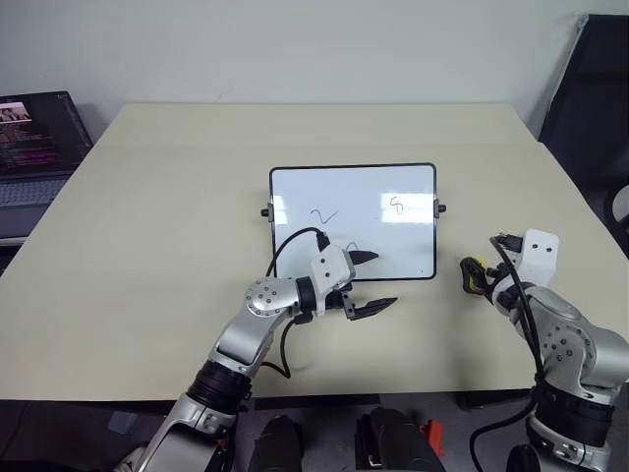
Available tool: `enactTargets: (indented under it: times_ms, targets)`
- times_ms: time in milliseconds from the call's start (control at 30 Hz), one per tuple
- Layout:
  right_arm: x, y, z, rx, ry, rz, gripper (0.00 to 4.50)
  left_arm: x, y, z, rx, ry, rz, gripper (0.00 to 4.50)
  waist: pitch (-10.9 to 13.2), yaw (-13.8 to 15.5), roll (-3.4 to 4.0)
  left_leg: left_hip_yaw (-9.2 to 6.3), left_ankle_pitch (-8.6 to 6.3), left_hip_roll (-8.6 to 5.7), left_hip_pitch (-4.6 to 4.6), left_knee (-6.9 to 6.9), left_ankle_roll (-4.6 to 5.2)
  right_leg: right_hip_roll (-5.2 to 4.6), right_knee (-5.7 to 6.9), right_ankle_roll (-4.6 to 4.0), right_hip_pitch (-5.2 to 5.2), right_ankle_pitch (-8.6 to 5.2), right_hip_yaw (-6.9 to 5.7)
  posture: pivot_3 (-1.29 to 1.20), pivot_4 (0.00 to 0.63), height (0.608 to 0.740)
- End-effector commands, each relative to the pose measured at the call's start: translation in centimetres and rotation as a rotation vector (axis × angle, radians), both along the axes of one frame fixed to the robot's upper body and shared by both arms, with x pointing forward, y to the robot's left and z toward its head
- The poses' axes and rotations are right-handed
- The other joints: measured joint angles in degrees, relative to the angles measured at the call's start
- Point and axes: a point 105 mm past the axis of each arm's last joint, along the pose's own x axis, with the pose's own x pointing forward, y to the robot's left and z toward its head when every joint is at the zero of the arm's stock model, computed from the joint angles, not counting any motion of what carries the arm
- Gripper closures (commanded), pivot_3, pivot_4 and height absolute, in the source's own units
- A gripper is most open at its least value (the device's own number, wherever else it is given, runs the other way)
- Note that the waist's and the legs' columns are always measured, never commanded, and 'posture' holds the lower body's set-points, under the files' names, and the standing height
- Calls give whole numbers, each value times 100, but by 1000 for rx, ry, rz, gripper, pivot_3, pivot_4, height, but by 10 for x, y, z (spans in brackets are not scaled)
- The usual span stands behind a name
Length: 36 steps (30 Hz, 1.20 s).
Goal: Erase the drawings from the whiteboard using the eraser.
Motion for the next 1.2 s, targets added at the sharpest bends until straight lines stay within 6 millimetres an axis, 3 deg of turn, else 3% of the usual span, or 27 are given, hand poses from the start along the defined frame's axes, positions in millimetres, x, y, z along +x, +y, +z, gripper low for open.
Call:
enactTargets:
  times_ms: [33,233,533,633,800,1067,1200]
  targets:
    - [1,3,9,-15,-38,0,967,-1,-1,11,-19,-46,-12,0,0,0,0,0,0,0,0,0,0,0,0,0,0,0,0,0,150,740]
    - [-2,9,-4,-9,-3,10,967,-1,1,12,-19,-47,-5,0,0,1,0,-1,0,0,0,0,0,0,-1,0,0,0,-1,0,150,740]
    - [2,3,-5,-19,-8,-9,967,0,3,12,-15,-47,2,0,0,0,0,-1,0,0,0,1,0,0,0,0,0,0,-1,0,150,740]
    - [3,0,-3,-18,-22,-27,1551,0,3,12,-15,-48,-1,0,0,0,0,0,0,0,0,0,0,0,-1,0,0,0,0,0,150,740]
    - [4,-1,0,-8,-44,-35,3317,0,2,13,-15,-48,-5,0,0,-1,0,0,0,0,0,1,0,0,0,0,0,0,0,0,150,740]
    - [5,-5,6,-14,-64,-51,3413,0,0,12,-17,-46,-7,0,0,0,0,0,0,0,0,1,0,0,0,0,0,0,0,0,150,740]
    - [10,3,21,-7,-148,1,3413,3,3,12,-10,-56,24,0,0,0,0,0,0,0,0,1,0,0,0,0,0,0,0,0,150,740]
